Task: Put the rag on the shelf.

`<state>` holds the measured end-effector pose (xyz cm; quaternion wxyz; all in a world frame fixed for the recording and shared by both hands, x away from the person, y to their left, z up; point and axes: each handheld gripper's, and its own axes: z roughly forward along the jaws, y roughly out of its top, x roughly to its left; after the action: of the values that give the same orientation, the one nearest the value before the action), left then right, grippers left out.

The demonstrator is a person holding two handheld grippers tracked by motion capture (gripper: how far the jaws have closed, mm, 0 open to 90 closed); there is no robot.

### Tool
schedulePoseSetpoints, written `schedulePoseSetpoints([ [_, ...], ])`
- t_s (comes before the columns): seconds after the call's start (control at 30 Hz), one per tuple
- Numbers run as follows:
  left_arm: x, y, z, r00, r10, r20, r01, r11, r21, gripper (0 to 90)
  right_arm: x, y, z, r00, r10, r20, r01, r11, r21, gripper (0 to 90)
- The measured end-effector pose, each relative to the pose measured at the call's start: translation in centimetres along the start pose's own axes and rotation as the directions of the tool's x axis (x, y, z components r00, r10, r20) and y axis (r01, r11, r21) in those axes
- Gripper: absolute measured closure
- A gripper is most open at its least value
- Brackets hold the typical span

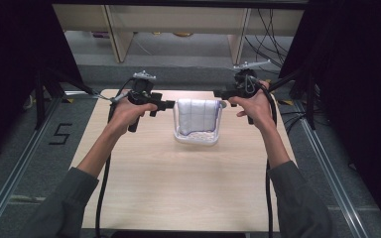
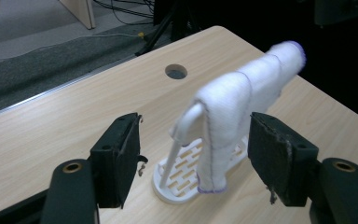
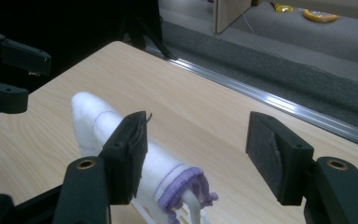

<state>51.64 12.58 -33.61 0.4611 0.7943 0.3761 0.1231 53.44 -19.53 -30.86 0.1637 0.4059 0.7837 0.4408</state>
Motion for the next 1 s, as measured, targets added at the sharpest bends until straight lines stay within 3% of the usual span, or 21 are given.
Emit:
schedulePoseSetpoints([
  [0.13, -0.7, -0.6, -0.2, 0.9998, 0.014, 0.013, -0.015, 0.9999, 0.005, 33.4, 0.2, -0.4, -0.3, 0.9997, 0.021, -0.010, -0.021, 1.000, 0.001, 38.6],
  [0.3, -1.5, -1.1, -0.5, 0.9994, 0.022, 0.027, -0.021, 0.9997, -0.010, 32.6, 0.5, -0.8, -0.8, 0.9999, -0.001, -0.014, 0.001, 1.000, -0.008, 36.8],
  [0.37, -1.7, -1.2, -0.7, 0.9988, 0.044, 0.024, -0.044, 0.9991, 0.000, 32.1, 0.8, -0.9, -1.0, 0.9996, -0.006, -0.027, 0.005, 1.000, -0.019, 36.4],
  [0.5, -2.1, -1.7, -1.1, 0.9993, 0.022, 0.029, -0.022, 0.9996, -0.019, 31.2, 1.3, -1.3, -1.6, 0.9993, -0.008, -0.038, 0.006, 1.000, -0.029, 36.1],
  [0.83, -2.9, -3.1, -2.1, 0.9978, 0.047, 0.047, -0.046, 0.9988, -0.018, 30.4, 2.2, -2.4, -2.4, 0.9971, -0.038, -0.066, 0.035, 0.998, -0.046, 35.4],
  [1.0, -3.1, -4.1, -2.3, 0.9973, 0.038, 0.062, -0.037, 0.9991, -0.020, 29.3, 2.7, -3.1, -2.6, 0.9973, -0.023, -0.069, 0.020, 0.999, -0.049, 35.0],
])
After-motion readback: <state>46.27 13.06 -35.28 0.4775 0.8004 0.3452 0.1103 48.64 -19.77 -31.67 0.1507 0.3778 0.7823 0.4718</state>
